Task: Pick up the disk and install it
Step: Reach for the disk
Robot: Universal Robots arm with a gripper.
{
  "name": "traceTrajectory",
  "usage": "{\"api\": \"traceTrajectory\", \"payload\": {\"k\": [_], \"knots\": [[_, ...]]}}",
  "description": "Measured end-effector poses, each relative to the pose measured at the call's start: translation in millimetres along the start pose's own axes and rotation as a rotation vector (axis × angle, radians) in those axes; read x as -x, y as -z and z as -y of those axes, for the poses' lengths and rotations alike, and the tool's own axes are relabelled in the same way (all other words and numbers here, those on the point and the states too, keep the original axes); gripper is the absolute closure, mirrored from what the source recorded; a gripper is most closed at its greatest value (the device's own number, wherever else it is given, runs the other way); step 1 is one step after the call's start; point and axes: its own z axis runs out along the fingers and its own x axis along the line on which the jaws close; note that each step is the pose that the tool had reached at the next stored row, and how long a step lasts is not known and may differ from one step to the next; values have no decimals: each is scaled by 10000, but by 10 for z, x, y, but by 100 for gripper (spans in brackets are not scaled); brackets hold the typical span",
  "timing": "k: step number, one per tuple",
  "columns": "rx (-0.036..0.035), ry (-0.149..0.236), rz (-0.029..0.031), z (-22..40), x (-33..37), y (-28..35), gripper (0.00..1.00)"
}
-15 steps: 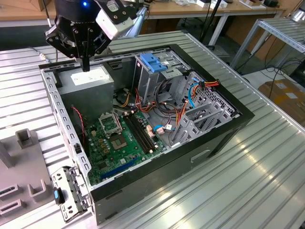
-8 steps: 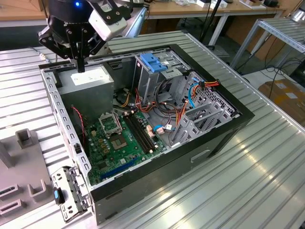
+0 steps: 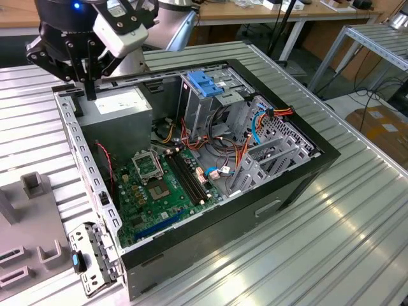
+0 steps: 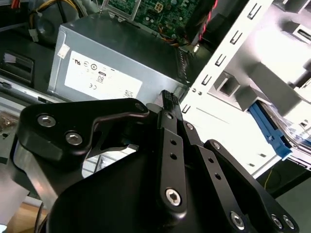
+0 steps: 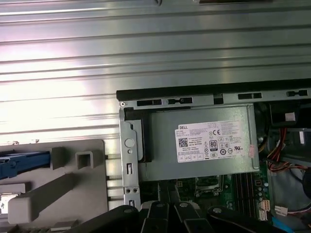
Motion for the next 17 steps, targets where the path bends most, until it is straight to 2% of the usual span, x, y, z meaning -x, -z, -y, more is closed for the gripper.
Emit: {"api": "traceTrajectory", "payload": {"k": [12, 14, 16, 17], "knots": [[0, -1, 0, 23, -449, 12, 89], [0, 0, 1, 28, -553, 14, 89], [0, -2, 0, 34, -707, 19, 89], [0, -1, 0, 37, -761, 20, 89]]}}
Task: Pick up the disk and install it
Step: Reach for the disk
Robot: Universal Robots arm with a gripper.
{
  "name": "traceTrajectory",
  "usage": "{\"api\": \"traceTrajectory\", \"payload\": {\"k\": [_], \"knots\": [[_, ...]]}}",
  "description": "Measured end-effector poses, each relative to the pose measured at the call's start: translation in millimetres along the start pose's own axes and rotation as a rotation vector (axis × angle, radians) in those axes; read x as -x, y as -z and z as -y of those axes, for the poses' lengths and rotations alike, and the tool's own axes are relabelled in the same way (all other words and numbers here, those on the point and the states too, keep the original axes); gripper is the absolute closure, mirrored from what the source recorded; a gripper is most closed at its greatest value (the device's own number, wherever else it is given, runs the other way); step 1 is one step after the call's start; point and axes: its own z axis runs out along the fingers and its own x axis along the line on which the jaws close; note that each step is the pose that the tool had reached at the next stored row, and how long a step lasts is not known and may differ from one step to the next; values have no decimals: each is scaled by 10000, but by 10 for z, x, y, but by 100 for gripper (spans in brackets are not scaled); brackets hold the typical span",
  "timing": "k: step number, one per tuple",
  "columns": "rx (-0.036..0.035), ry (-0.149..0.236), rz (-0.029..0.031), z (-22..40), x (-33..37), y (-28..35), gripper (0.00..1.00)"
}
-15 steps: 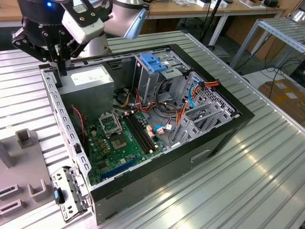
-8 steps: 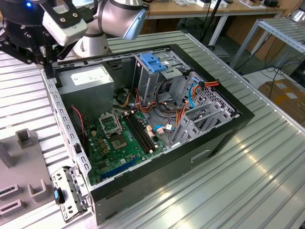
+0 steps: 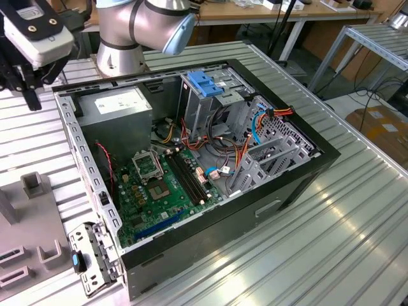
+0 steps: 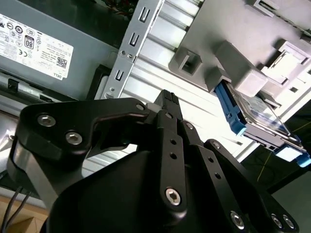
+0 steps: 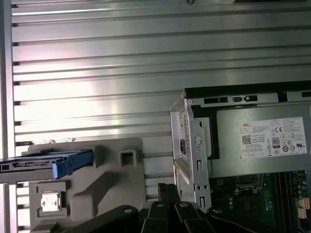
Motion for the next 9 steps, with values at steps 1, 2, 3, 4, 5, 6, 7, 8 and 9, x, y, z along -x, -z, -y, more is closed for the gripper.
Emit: {"api": "traceTrajectory", "payload": {"k": [1, 2, 3, 4, 5, 6, 7, 8, 9], "knots": [[1, 1, 0, 2, -31, 0, 89], [1, 1, 1, 4, -66, 1, 89], [1, 0, -1, 6, -114, 3, 89], [1, -1, -1, 7, -143, 4, 89], [2, 0, 0, 10, -176, 5, 89], [2, 0, 0, 12, -207, 5, 89], [3, 0, 1, 14, -250, 6, 89], [4, 1, 0, 16, -281, 7, 89], [3, 1, 0, 18, -317, 8, 89]]}}
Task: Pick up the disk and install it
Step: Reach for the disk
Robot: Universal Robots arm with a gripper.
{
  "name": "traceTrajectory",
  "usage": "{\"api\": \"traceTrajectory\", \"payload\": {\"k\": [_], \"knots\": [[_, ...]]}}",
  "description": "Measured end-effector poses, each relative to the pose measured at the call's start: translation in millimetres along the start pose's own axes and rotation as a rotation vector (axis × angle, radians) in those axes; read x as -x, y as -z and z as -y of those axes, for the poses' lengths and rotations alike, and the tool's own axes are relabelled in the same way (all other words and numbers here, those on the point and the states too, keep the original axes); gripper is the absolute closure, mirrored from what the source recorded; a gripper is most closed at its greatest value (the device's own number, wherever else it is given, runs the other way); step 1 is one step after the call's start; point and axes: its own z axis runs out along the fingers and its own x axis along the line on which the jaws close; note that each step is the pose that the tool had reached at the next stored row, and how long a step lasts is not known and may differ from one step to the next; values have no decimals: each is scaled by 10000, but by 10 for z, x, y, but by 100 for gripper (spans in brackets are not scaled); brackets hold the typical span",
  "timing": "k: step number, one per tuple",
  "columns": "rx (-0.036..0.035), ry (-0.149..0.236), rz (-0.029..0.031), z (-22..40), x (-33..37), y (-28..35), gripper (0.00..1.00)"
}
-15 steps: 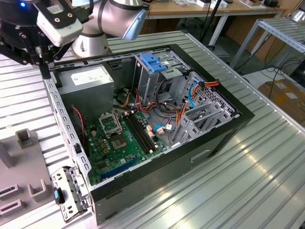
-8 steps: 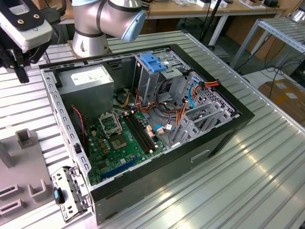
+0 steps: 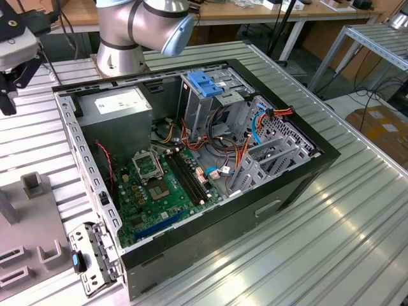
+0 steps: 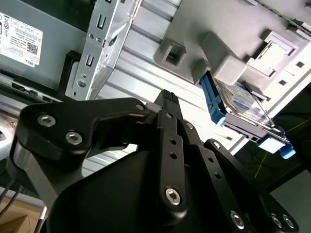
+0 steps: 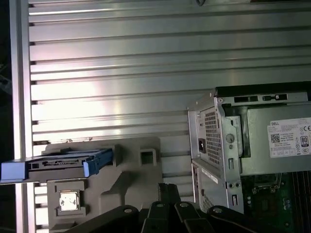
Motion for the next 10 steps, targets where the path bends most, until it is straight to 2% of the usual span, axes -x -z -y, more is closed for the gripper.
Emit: {"api": "traceTrajectory", "payload": {"k": [10], "knots": [[3, -2, 0, 21, -321, 8, 89]]}}
